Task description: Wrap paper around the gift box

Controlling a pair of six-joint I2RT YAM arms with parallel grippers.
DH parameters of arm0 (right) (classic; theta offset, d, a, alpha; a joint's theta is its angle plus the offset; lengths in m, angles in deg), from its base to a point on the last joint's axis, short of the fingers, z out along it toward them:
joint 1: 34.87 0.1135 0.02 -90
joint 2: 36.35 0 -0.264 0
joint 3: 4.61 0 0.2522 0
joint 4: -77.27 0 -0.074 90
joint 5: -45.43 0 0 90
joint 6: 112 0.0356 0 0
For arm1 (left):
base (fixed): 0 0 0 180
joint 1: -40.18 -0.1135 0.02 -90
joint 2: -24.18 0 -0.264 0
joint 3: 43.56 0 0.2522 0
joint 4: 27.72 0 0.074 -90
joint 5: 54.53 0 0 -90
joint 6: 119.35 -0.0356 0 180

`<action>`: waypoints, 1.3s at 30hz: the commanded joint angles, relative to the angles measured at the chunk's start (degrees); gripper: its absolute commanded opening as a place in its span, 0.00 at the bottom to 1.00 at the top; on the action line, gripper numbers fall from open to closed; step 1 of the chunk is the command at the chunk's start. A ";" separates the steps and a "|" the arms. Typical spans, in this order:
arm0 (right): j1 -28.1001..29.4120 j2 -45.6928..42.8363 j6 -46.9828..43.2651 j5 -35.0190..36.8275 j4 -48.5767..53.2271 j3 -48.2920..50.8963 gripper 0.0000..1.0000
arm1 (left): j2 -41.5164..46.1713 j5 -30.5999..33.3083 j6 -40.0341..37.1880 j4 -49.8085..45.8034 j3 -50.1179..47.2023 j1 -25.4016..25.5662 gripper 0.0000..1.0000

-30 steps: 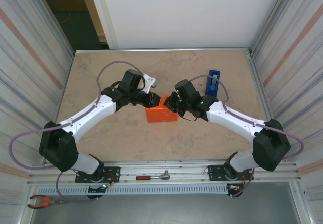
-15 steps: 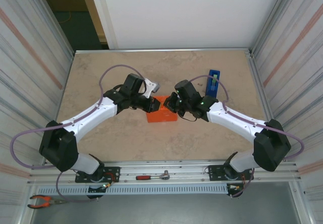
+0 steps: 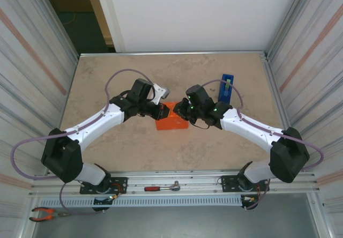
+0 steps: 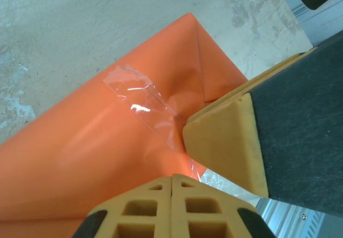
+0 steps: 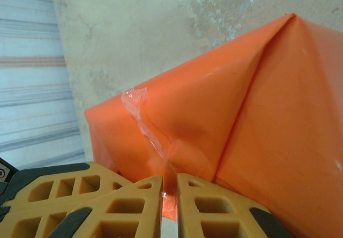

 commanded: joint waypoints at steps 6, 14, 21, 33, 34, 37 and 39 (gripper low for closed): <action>-1.16 -1.26 -2.22 0.79 7.69 0.26 0.15 | -0.53 1.56 -1.03 -1.98 -2.19 0.27 0.00; -1.22 -1.17 -2.19 0.36 7.88 -0.04 0.16 | -0.65 1.65 -1.09 -2.00 -2.28 0.25 0.00; -0.98 -0.98 -4.59 0.58 9.16 -0.57 0.18 | -0.83 1.66 -1.08 -1.91 -2.33 0.29 0.00; -0.76 0.67 -6.56 0.35 10.71 -2.12 0.25 | -0.82 1.66 -1.12 -1.72 -2.67 0.27 0.00; -0.75 0.75 -6.61 0.26 10.71 -2.14 0.26 | -0.82 1.55 -1.11 -1.73 -2.67 0.25 0.00; -0.76 1.06 -6.74 -0.10 10.61 -2.34 0.28 | -0.83 1.54 -1.06 -1.69 -2.68 0.31 0.00; -0.67 1.19 -6.74 -0.27 10.52 -2.42 0.29 | -0.84 1.53 -1.08 -1.73 -2.68 0.30 0.00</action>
